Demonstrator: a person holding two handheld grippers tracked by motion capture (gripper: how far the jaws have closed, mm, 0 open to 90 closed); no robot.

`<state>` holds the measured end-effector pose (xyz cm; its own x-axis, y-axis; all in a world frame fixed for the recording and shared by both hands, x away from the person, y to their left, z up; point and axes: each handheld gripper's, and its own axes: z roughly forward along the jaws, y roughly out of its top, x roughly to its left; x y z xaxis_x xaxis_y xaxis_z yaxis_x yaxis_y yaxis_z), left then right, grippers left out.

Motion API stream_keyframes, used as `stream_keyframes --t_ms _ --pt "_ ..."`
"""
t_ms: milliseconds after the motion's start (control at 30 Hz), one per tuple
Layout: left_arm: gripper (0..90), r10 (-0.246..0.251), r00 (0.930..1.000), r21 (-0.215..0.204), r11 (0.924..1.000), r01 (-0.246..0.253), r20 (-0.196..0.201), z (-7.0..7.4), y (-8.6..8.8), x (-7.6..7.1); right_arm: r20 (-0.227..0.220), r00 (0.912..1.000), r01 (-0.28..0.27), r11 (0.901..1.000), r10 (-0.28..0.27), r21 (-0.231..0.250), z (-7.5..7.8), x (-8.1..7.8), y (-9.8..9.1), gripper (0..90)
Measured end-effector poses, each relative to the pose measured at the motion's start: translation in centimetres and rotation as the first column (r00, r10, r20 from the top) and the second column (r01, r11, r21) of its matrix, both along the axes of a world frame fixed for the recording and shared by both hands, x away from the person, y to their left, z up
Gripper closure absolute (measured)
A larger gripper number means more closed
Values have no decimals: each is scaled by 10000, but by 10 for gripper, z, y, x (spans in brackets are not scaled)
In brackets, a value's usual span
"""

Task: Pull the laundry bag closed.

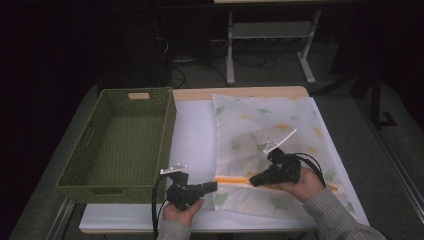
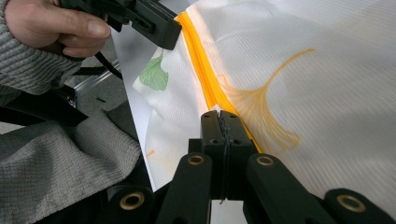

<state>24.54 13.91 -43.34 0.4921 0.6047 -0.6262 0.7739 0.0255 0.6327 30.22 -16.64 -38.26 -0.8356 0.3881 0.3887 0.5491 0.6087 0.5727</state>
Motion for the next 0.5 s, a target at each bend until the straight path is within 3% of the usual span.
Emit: stream_keyframes --t_ms 500 --pt "863 -25 10000 125 9999 25 38 1 -1 0 53 9991 414 9989 -415 200 1 -7 -22 896"
